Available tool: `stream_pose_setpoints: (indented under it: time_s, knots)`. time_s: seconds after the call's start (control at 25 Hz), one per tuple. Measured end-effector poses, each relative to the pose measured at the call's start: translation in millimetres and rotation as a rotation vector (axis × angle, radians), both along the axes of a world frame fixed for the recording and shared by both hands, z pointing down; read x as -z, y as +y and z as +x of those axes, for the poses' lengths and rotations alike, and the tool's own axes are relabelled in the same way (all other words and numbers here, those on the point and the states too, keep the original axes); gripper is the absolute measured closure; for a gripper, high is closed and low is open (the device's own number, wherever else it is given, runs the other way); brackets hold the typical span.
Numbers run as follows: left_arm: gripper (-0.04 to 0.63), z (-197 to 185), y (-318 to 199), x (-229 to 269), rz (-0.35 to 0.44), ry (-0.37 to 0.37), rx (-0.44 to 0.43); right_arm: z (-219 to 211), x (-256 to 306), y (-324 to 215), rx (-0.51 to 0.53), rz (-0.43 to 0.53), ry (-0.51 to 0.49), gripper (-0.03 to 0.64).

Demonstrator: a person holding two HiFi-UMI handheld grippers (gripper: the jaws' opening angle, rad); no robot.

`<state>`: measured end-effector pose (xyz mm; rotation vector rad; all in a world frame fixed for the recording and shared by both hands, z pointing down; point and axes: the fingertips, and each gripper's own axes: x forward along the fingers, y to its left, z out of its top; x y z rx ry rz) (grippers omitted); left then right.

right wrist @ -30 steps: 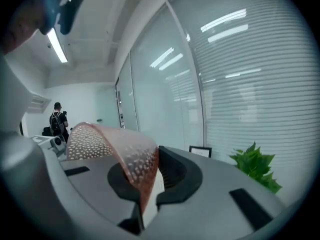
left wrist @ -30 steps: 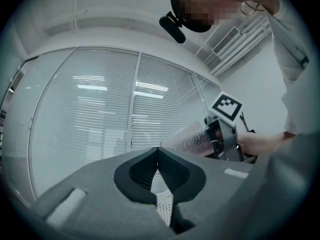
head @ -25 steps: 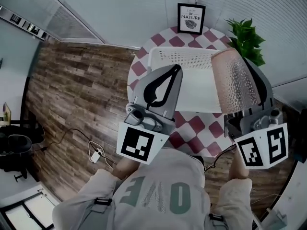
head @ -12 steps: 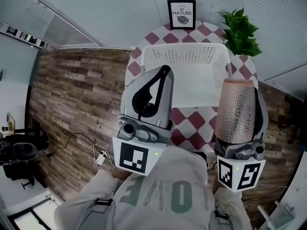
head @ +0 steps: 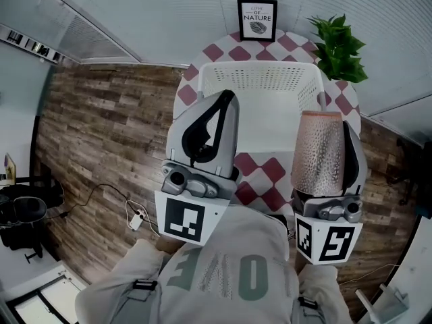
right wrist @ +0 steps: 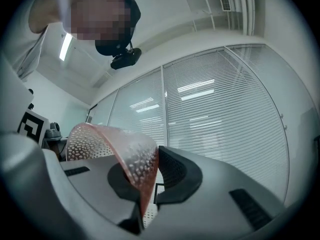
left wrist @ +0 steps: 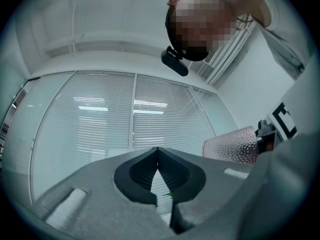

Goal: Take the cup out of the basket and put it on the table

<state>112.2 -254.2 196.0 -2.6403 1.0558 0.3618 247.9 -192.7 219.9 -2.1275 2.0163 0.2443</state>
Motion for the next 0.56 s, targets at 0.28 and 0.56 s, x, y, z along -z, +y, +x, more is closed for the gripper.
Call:
stream_pose_setpoints:
  time_s: [0.28,0.56]
  knots:
    - [0.591,-5,-8,-8,-0.026,-0.006,0.020,-6,1,-8,0.012,-0.004,0.031,0.595]
    - [0.591,-6,-10,-11,-0.031,-0.011,0.022,-11,-4,-12,0.036,-0.021,0.024,0.595]
